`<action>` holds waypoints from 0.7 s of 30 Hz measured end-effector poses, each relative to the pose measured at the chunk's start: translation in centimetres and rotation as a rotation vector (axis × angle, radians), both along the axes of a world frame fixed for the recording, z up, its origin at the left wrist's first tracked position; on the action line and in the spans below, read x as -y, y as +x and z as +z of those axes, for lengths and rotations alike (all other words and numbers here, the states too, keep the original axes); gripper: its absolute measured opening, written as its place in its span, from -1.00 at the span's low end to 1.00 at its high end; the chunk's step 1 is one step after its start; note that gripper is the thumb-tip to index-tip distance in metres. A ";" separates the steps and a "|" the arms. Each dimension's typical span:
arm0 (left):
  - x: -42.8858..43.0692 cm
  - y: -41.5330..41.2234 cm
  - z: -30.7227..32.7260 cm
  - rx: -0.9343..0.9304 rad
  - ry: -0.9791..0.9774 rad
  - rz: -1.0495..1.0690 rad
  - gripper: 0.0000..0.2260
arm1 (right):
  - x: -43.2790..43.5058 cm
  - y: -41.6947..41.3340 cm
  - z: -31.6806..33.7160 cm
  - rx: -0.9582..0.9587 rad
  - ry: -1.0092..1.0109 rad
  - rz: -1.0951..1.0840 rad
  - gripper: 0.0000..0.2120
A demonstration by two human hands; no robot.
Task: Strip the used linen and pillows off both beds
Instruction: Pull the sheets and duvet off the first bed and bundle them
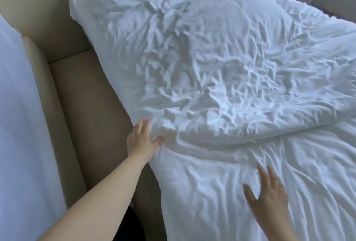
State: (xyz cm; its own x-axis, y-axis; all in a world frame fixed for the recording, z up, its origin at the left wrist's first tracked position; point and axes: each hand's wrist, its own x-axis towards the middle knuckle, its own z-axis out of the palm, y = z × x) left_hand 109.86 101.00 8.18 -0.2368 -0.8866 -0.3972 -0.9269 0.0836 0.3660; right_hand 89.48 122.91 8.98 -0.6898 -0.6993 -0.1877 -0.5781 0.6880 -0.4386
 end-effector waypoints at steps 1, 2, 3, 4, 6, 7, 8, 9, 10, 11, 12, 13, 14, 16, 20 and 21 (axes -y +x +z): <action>2.4 0.4 -0.7 0.041 0.085 -0.122 -0.36 | 3.4 1.6 0.0 -0.076 -0.075 0.058 -0.39; 4.5 0.8 -1.5 0.078 0.173 -0.250 -0.36 | 7.1 3.3 0.3 -0.121 -0.113 0.123 -0.41; 6.3 1.3 -2.0 0.099 0.240 -0.364 -0.36 | 11.0 5.0 0.6 -0.133 -0.110 0.190 -0.40; 7.8 1.9 -2.3 0.096 0.280 -0.453 -0.38 | 15.0 6.7 0.9 -0.111 -0.071 0.250 -0.34; 10.0 3.5 -2.1 0.015 0.357 -0.550 -0.44 | 22.0 9.5 1.2 -0.059 0.012 0.348 -0.27; 10.9 4.5 -1.7 -0.045 0.410 -0.551 -0.47 | 24.6 10.6 1.1 -0.037 0.119 0.392 -0.31; 11.9 5.6 -1.2 -0.107 0.456 -0.525 -0.50 | 26.7 11.4 0.8 -0.025 0.229 0.413 -0.35; 13.2 6.8 -0.8 -0.165 0.471 -0.480 -0.54 | 28.5 12.1 0.7 -0.007 0.303 0.402 -0.35; 14.9 7.9 -0.4 -0.209 0.447 -0.427 -0.57 | 29.6 12.4 0.4 0.002 0.346 0.374 -0.35; 16.9 8.9 -0.1 -0.240 0.387 -0.365 -0.61 | 30.3 12.4 0.0 0.002 0.404 0.355 -0.35; 19.3 9.8 0.2 -0.265 0.311 -0.292 -0.63 | 30.9 12.3 -0.1 -0.002 0.447 0.339 -0.35; 21.7 10.4 0.6 -0.292 0.238 -0.211 -0.64 | 31.3 12.1 -0.4 -0.013 0.483 0.333 -0.36; 24.0 10.8 1.1 -0.324 0.173 -0.137 -0.63 | 31.6 12.0 -0.8 -0.034 0.504 0.331 -0.37; 28.4 10.8 2.5 -0.393 0.048 -0.036 -0.57 | 32.8 11.9 -1.0 -0.107 0.381 0.255 -0.43; 36.2 7.9 4.9 -0.400 -0.100 -0.085 -0.49 | 37.6 11.1 0.1 -0.207 0.049 0.090 -0.67; 38.0 6.8 5.2 -0.384 -0.109 -0.133 -0.49 | 39.8 10.8 0.9 -0.234 -0.017 0.064 -0.69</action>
State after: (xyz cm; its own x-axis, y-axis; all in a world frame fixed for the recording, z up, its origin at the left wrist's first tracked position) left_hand 116.63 63.02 13.40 -0.4643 -0.8704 -0.1637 -0.7035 0.2502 0.6652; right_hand 100.24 83.15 9.86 -0.6674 -0.7446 -0.0158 -0.7074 0.6404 -0.2991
